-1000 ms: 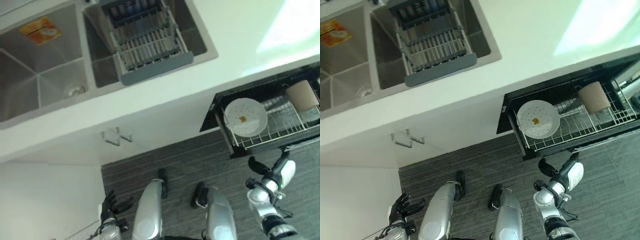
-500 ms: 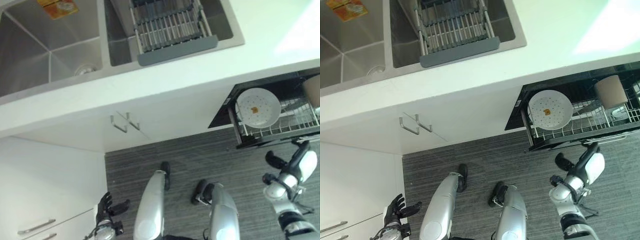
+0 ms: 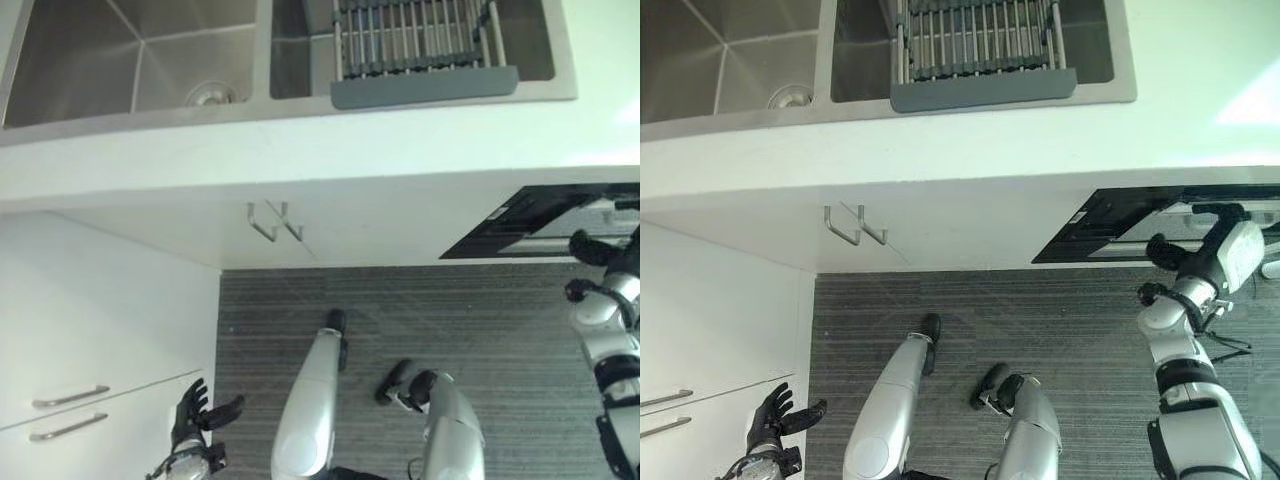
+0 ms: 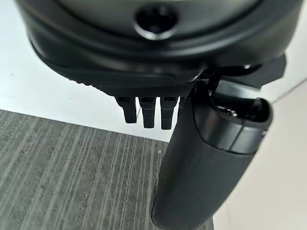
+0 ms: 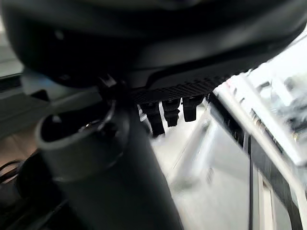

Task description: Place the dishes in the dishwasher.

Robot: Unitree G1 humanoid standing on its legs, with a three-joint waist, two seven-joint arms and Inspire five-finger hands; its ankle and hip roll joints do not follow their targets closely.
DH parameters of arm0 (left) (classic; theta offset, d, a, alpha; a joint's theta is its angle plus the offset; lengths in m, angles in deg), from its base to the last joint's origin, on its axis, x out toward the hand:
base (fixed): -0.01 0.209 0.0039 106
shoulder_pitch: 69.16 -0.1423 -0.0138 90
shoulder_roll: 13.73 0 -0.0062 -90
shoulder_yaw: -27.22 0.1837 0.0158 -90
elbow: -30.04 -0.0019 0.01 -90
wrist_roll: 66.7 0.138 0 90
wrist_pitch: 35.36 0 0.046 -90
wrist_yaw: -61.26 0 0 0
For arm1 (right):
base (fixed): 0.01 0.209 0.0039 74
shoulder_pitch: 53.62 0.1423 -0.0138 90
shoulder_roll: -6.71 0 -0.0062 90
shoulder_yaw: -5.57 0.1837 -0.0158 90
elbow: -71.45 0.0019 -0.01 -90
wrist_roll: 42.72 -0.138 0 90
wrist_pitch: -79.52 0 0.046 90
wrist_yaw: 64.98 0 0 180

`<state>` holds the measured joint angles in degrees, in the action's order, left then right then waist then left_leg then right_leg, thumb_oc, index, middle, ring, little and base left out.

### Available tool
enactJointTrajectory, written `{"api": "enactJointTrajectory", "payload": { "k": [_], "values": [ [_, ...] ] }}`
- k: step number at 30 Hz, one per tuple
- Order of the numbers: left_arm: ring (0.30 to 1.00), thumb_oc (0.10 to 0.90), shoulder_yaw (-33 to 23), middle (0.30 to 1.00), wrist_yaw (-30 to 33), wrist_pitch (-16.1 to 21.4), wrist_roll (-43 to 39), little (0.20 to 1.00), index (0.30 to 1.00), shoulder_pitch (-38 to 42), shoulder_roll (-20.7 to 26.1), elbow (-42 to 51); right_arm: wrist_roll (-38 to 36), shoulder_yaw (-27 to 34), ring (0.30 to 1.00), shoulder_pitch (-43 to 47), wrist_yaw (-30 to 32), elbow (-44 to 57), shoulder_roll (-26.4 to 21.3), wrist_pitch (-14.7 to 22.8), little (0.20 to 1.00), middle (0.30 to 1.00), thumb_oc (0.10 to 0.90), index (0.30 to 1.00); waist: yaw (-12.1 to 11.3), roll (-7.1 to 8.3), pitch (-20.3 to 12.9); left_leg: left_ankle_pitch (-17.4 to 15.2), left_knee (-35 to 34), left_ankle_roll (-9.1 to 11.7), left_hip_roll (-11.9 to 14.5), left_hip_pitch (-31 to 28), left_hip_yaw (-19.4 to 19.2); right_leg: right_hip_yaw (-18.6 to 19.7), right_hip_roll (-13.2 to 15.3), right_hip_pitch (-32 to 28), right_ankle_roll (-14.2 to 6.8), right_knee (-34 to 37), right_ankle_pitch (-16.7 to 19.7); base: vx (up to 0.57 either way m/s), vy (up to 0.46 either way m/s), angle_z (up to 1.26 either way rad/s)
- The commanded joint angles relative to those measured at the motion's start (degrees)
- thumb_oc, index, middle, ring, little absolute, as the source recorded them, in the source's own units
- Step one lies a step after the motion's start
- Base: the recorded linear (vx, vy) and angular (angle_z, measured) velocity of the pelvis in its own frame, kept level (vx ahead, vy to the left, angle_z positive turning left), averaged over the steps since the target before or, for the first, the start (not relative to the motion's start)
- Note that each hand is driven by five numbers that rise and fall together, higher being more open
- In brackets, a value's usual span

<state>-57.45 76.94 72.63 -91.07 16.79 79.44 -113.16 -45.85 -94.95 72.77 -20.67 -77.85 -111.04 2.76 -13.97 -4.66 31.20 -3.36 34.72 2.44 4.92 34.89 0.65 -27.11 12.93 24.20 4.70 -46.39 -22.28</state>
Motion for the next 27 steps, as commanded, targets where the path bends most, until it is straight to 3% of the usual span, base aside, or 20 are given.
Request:
{"api": "enactJointTrajectory", "payload": {
  "k": [1, 7, 12, 15, 17, 18, 20, 24, 27],
  "values": [
    [0.9, 0.8, 0.47, 0.9, 1.69, 2.71, -0.13, 0.9, 0.9, -2.68, 5.55, 2.63, 6.27, -7.49, 0.9, 18.53, -0.85, 8.94, -8.92, 11.98, 0.9, 0.9, 0.8, 0.9, -4.44, 0.11, -1.4, 0.65, -9.41, -1.73, -0.18, -5.4, -2.93, 1.3, -2.12, -4.54, -0.54, -1.43, -0.67, 0.0, 0.0, 0.0],
    [0.9, 0.8, 0.41, 0.9, 0.84, 4.21, 0.65, 0.9, 0.9, -3.08, 6.74, 2.68, 4.24, -10.15, 0.9, 24.45, -2.38, 6.71, -8.36, 11.06, 0.9, 0.9, 0.8, 0.9, -6.53, -0.23, -1.4, 2.55, -12.25, -1.52, -0.21, -4.96, -2.25, -0.25, -2.25, -5.1, -0.33, -0.2, -0.62, 0.0, 0.011, 0.06],
    [0.9, 0.8, -0.53, 0.9, 0.54, 4.54, -0.17, 0.9, 0.9, -2.77, 6.55, 1.93, 1.89, -9.55, 0.9, 23.59, -5.13, 5.94, -6.3, 8.88, 0.9, 0.9, 0.8, 0.9, -7.13, -0.09, -1.4, 3.65, -14.53, -1.18, -0.37, -5.73, -1.92, -0.6, -2.83, -6.83, -0.49, 1.91, -0.5, 0.0, 0.006, 0.12],
    [0.9, 0.8, -2.59, 0.9, -1.53, 4.81, -4.19, 0.9, 0.9, -2.62, 4.51, 0.55, -0.78, -5.71, 0.9, 14.58, -6.56, 7.71, -2.01, 10.7, 0.9, 0.9, 0.8, 0.9, -6.4, 0.39, -1.4, 4.16, -17.47, -0.81, -0.15, -9.37, -2.29, -0.66, -3.22, -10.74, -1.0, 5.48, -0.08, 0.01, 0.039, 0.11],
    [0.9, 0.8, -4.54, 0.9, -3.22, 6.01, -5.14, 0.9, 0.9, -1.9, 2.07, 0.69, -0.7, -2.67, 0.9, 3.55, -6.14, 10.93, 3.69, 12.01, 0.9, 0.9, 0.8, 0.9, -4.94, 0.26, -1.4, 3.3, -17.53, -0.43, 0.3, -12.51, -2.86, -0.68, -3.57, -15.42, -1.72, 9.48, 0.58, 0.03, 0.066, 0.15],
    [0.9, 0.8, -4.55, 0.9, -3.35, 6.14, -5.3, 0.9, 0.9, -1.96, 2.06, 0.75, -1.12, -2.42, 0.9, 2.84, -6.23, 11.28, 3.99, 11.83, 0.9, 0.9, 0.8, 0.9, -4.91, 0.21, -1.4, 3.24, -17.53, -0.4, 0.35, -12.8, -2.85, -0.73, -3.68, -15.87, -1.77, 9.83, 0.68, 0.05, 0.118, 0.22],
    [0.9, 0.8, -7.35, 0.9, -6.99, 6.98, -7.92, 0.9, 0.9, -2.93, -1.27, 2.77, 0.2, -0.45, 0.9, -14.61, -4.98, 16.47, 11.56, 13.32, 0.9, 0.9, 0.8, 0.9, -1.86, -0.19, -4.16, 1.98, -17.53, 0.52, 1.36, -15.73, -3.96, -0.34, -4.6, -21.3, -3.09, 17.42, 2.63, 0.06, 0.19, 0.12],
    [0.9, 0.8, -9.04, 0.9, -12.73, 7.43, -10.04, 0.9, 0.9, -4.91, -3.12, 5.83, 3.98, 0.26, 0.9, -26.85, -6.02, 18.48, 15.24, 15.01, 0.9, 0.9, 0.8, 0.9, 1.22, -0.03, -6.92, 0.84, -17.53, 1.27, 1.98, -18.38, -5.46, 0.42, -5.66, -25.62, -4.29, 24.13, 4.76, 0.0, 0.136, -0.03],
    [0.9, 0.8, -8.83, 0.9, -14.83, 5.7, -9.85, 0.9, 0.9, -5.68, -3.27, 8.34, 4.13, 1.06, 0.9, -33.49, -10.39, 17.91, 15.97, 16.26, 0.9, 0.9, 0.8, 0.9, 3.72, 0.6, -9.12, -0.63, -17.53, 1.29, 1.81, -20.86, -6.52, 1.52, -6.34, -27.8, -5.26, 28.02, 6.46, -0.02, 0.1, -0.32]
  ]
}}
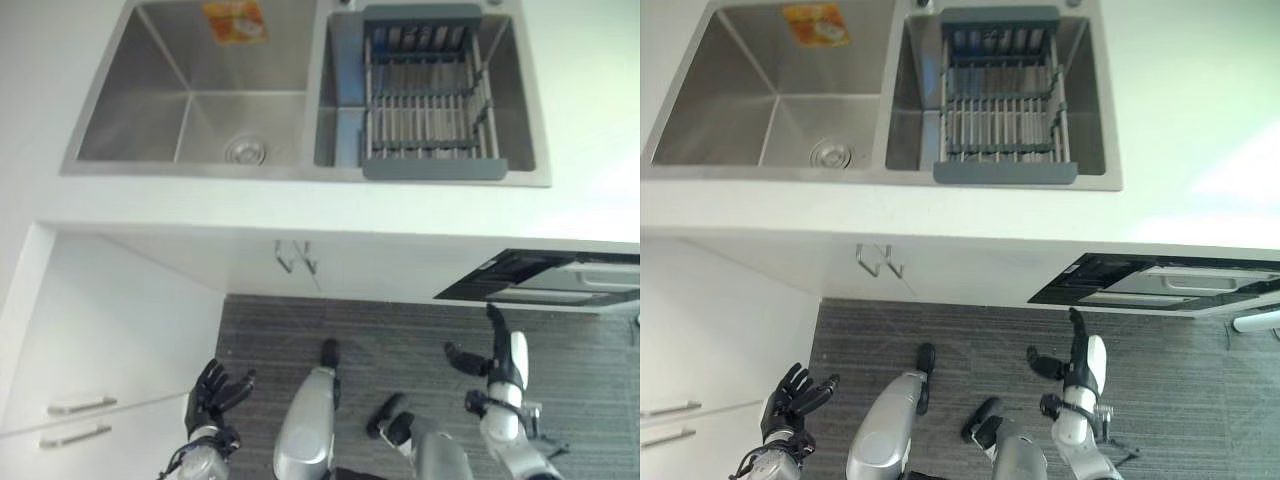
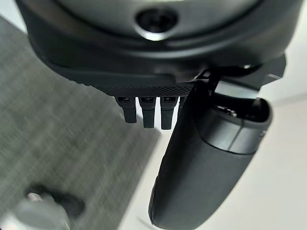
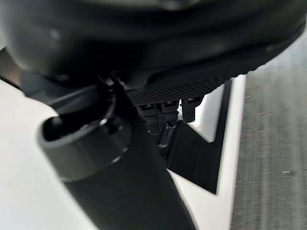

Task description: Place the dishes in the dishwasher.

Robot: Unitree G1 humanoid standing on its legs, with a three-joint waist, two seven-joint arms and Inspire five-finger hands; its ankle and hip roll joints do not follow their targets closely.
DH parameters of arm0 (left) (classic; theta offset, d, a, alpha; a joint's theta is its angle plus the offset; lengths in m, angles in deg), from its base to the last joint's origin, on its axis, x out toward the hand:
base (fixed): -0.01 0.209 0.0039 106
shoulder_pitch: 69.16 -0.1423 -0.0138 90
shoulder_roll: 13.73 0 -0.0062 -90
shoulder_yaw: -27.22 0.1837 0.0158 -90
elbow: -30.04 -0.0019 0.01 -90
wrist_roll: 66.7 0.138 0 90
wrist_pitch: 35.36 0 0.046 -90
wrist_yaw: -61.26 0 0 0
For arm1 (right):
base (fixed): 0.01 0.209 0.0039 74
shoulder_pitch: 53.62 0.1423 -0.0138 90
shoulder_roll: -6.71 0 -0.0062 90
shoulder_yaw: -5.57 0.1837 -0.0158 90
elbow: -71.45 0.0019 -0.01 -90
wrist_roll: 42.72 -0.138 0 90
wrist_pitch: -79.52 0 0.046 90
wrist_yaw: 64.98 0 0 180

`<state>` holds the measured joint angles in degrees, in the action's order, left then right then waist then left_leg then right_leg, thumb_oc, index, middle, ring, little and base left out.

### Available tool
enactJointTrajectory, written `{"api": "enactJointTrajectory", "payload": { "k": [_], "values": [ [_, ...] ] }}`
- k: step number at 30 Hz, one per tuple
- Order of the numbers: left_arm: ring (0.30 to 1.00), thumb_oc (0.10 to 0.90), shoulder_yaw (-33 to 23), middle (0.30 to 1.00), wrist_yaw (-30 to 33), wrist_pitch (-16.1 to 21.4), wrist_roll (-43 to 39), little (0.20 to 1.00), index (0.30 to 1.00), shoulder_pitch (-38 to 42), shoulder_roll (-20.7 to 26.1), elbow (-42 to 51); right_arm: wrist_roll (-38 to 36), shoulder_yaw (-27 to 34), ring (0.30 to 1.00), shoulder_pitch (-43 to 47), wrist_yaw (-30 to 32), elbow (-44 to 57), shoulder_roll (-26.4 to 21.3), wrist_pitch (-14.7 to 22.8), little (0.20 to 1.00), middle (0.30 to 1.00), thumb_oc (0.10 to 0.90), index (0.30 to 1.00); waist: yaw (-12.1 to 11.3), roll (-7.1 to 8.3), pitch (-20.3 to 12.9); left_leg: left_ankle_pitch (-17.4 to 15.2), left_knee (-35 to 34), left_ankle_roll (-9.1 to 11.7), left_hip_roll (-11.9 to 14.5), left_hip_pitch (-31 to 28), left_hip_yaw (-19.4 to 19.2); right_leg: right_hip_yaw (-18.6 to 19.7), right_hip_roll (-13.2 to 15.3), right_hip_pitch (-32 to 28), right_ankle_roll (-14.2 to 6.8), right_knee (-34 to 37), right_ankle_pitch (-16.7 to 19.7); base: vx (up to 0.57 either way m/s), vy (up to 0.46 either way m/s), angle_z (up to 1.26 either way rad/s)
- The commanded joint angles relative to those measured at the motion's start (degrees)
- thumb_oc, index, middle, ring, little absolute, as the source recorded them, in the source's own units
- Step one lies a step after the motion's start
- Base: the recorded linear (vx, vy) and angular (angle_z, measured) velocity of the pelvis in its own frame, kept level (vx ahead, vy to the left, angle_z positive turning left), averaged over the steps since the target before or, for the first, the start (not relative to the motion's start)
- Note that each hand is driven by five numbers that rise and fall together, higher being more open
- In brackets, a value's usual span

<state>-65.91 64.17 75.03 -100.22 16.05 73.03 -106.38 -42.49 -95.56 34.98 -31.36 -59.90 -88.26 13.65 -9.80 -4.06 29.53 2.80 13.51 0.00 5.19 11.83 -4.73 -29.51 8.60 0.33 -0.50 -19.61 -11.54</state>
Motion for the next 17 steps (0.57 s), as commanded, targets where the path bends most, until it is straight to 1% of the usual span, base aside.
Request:
{"api": "enactJointTrajectory", "payload": {
  "k": [1, 2, 3, 4, 5, 6, 7, 8, 9, 10, 12, 13, 14, 17],
  "values": [
    [0.9, 0.8, -0.09, 0.9, -2.71, 2.7, -0.28, 0.9, 0.9, -4.84, 3.0, 1.73, 0.1, 1.69, 0.9, 2.95, -0.51, -0.45, -6.38, 5.45, 0.9, 0.9, 0.8, 0.9, 0.34, 0.19, -8.04, -7.31, 3.68, 3.59, 1.55, 1.41, -1.53, 4.28, -2.12, -4.4, -0.23, 2.14, -3.87, -0.02, 0.079, -0.41],
    [0.9, 0.8, 0.68, 0.9, -3.11, 2.24, 1.07, 0.9, 0.9, -4.55, 3.03, 1.68, -1.64, 1.79, 0.9, 1.21, -2.0, -1.36, -5.88, 6.03, 0.9, 0.9, 0.8, 0.9, 1.52, 0.54, -9.01, -8.11, 3.68, 3.43, 1.48, 0.15, -2.18, 4.92, -1.92, -4.45, -0.58, 2.42, -3.56, -0.03, 0.053, -0.22],
    [0.9, 0.8, 1.27, 0.9, -3.43, 1.72, 2.81, 0.9, 0.9, -4.21, 3.16, 1.7, -2.45, 1.73, 0.9, 0.51, -2.93, -1.97, -5.59, 6.38, 0.9, 0.9, 0.8, 0.9, 2.13, 0.72, -9.59, -8.59, 3.68, 3.34, 1.37, -0.44, -2.56, 5.32, -1.73, -4.31, -0.79, 2.42, -3.52, -0.05, 0.057, -0.37],
    [0.9, 0.8, 2.62, 0.9, -4.04, 0.45, 4.6, 0.9, 0.9, -3.64, 3.62, 1.56, -3.31, 1.34, 0.9, -0.36, -4.32, -2.44, -5.05, 6.61, 0.9, 0.9, 0.8, 0.9, 3.23, 0.88, -10.34, -9.29, 3.68, 3.28, 1.18, -1.37, -3.02, 6.14, -1.39, -3.74, -1.21, 2.42, -3.24, -0.06, 0.044, -0.28],
    [0.9, 0.8, 3.3, 0.9, -5.71, -1.58, 5.03, 0.9, 0.9, -3.16, 3.75, 1.19, -4.65, 1.07, 0.9, -0.64, -5.69, -2.83, -4.64, 6.34, 0.9, 0.9, 0.8, 0.9, 3.82, 0.97, -10.82, -9.71, 3.68, 3.24, 1.0, -1.85, -3.27, 6.73, -1.24, -3.41, -1.46, 2.42, -3.11, -0.05, 0.045, -0.3],
    [0.9, 0.8, 3.98, 0.9, -8.35, -5.17, 3.12, 0.9, 0.9, -2.65, 3.7, 0.74, -6.22, 0.8, 0.9, -0.87, -7.52, -3.2, -4.3, 5.68, 0.9, 0.9, 0.8, 0.9, 4.4, 0.97, -11.32, -10.07, 3.68, 3.2, 0.89, -2.32, -3.48, 7.15, -1.15, -3.11, -1.66, 2.42, -2.97, -0.04, 0.028, -0.16],
    [0.9, 0.8, 4.57, 0.9, -11.73, -10.62, 0.74, 0.9, 0.9, -2.03, 3.35, 0.02, -8.96, 0.5, 0.9, -0.97, -10.07, -3.7, -3.72, 4.39, 0.9, 0.9, 0.8, 0.9, 4.97, 0.99, -11.75, -10.46, 3.68, 3.15, 0.73, -2.76, -3.69, 7.57, -1.01, -2.82, -1.91, 2.42, -2.81, -0.03, 0.021, -0.19],
    [0.9, 0.8, 5.4, 0.9, -15.92, -17.05, -0.92, 0.9, 0.9, -1.07, 2.34, -2.14, -12.27, 0.38, 0.9, -0.86, -14.36, -5.42, -2.47, 2.47, 0.9, 0.9, 0.8, 0.9, 5.76, 1.05, -12.48, -11.07, 3.68, 3.02, 0.51, -3.45, -3.94, 8.11, -0.91, -2.41, -2.14, 2.42, -2.66, -0.03, 0.012, -0.16],
    [0.9, 0.8, 5.92, 0.9, -18.16, -20.56, -1.02, 0.9, 0.9, -0.44, 1.74, -3.61, -15.31, 0.44, 0.9, -0.75, -17.68, -6.78, -1.73, 0.85, 0.9, 0.9, 0.8, 0.9, 6.17, 1.02, -12.86, -11.37, 3.68, 2.96, 0.45, -3.8, -4.09, 8.34, -0.84, -2.23, -2.25, 2.42, -2.58, -0.02, 0.006, -0.22],
    [0.9, 0.8, 6.96, 0.9, -21.1, -25.12, 0.12, 0.9, 0.9, 0.4, 0.91, -5.91, -18.98, 0.82, 0.9, -0.55, -21.8, -9.53, -0.27, -0.81, 0.9, 0.9, 0.8, 0.9, 6.75, 0.91, -13.4, -11.76, 3.68, 2.89, 0.37, -4.35, -4.33, 8.7, -0.74, -2.07, -2.34, 2.42, -2.48, 0.0, 0.0, -0.25],
    [0.9, 0.8, 8.62, 0.9, -24.15, -29.16, 2.82, 0.9, 0.9, 1.44, -0.21, -10.24, -22.77, 1.6, 0.9, 0.01, -24.56, -13.69, 1.72, -2.18, 0.9, 0.9, 0.8, 0.9, 7.72, 0.74, -14.16, -12.55, 3.68, 2.69, 0.27, -5.35, -4.81, 9.29, -0.64, -1.88, -2.55, 2.42, -2.34, 0.01, 0.012, -0.22],
    [0.9, 0.8, 9.1, 0.9, -25.2, -30.39, 4.22, 0.9, 0.9, 1.86, -0.58, -12.41, -23.65, 2.1, 0.9, 0.18, -25.62, -15.37, 2.38, -2.92, 0.9, 0.9, 0.8, 0.9, 8.29, 0.64, -14.57, -12.92, 3.68, 2.61, 0.3, -5.81, -5.1, 9.58, -0.6, -1.82, -2.66, 2.42, -2.3, -0.05, 0.036, -0.17],
    [0.9, 0.8, 9.41, 0.9, -25.76, -30.99, 5.33, 0.9, 0.9, 2.38, -0.77, -14.13, -24.72, 2.63, 0.9, 0.42, -26.33, -16.6, 2.83, -3.68, 0.9, 0.9, 0.8, 0.9, 8.89, 0.29, -14.87, -11.97, 3.68, 2.14, 0.64, -5.3, -5.73, 9.21, -0.66, -0.98, -2.3, 2.42, -1.04, -0.04, 0.046, -0.16],
    [0.9, 0.8, 9.98, 0.9, -26.49, -31.71, 6.42, 0.9, 0.9, 3.55, -0.96, -18.0, -24.75, 3.77, 0.9, 0.47, -28.4, -19.47, 3.34, -5.41, 0.9, 0.9, 0.8, 0.9, 10.72, 0.07, -15.84, -12.67, 3.68, 2.07, 0.92, -6.02, -6.88, 10.34, -0.41, -0.36, -2.7, 2.42, -0.9, -0.02, 0.055, -0.15]
  ]
}}
